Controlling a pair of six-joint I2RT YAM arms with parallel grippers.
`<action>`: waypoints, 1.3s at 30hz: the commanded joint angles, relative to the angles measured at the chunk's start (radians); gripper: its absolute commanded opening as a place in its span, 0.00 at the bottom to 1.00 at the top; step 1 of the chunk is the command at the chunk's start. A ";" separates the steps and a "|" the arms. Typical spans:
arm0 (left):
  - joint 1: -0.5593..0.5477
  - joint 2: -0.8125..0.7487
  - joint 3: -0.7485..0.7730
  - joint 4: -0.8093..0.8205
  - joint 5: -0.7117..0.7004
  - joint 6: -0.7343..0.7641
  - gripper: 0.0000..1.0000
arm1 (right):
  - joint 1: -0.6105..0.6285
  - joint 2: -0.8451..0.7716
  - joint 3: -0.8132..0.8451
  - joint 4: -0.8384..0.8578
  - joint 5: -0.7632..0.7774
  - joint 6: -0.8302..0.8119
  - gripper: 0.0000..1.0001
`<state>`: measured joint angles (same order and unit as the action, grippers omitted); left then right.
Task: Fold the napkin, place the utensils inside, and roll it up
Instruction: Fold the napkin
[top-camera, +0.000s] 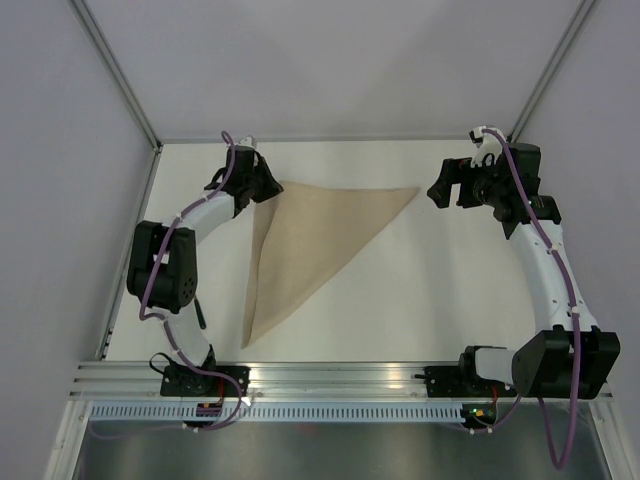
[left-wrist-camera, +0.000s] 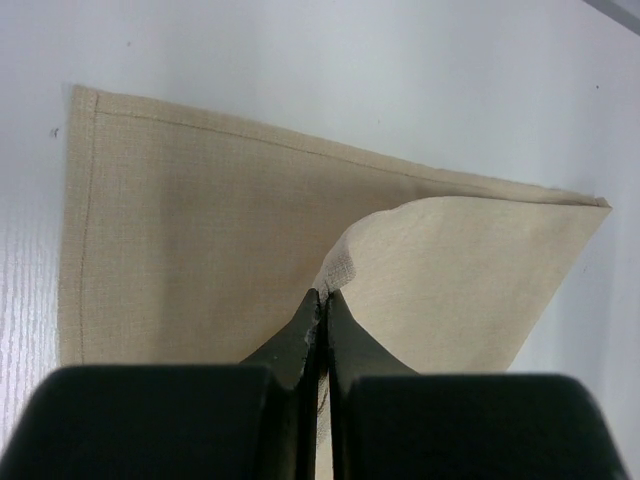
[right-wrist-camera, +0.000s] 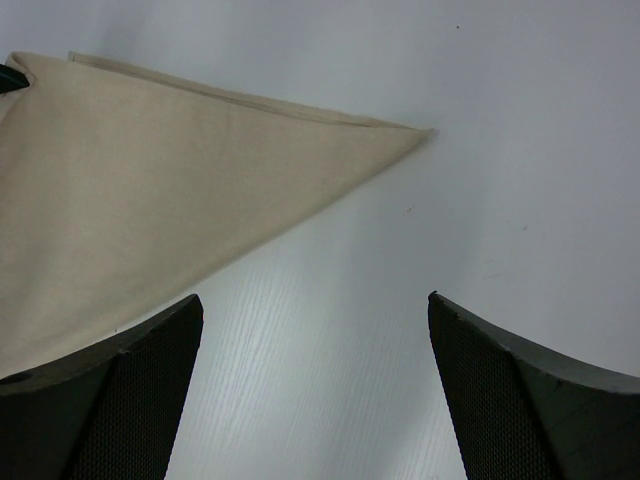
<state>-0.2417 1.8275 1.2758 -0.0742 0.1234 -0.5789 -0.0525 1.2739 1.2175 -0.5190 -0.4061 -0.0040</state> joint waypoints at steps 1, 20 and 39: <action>0.016 0.015 0.045 -0.012 0.035 0.028 0.02 | 0.002 0.002 -0.003 -0.015 -0.002 0.013 0.98; 0.050 0.046 0.074 -0.016 0.059 0.033 0.02 | 0.002 0.010 -0.004 -0.015 -0.002 0.012 0.98; 0.071 0.075 0.125 -0.036 0.082 0.037 0.02 | 0.002 0.013 -0.003 -0.015 0.000 0.013 0.98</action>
<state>-0.1780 1.8900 1.3476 -0.1055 0.1688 -0.5774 -0.0525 1.2785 1.2167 -0.5247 -0.4065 -0.0040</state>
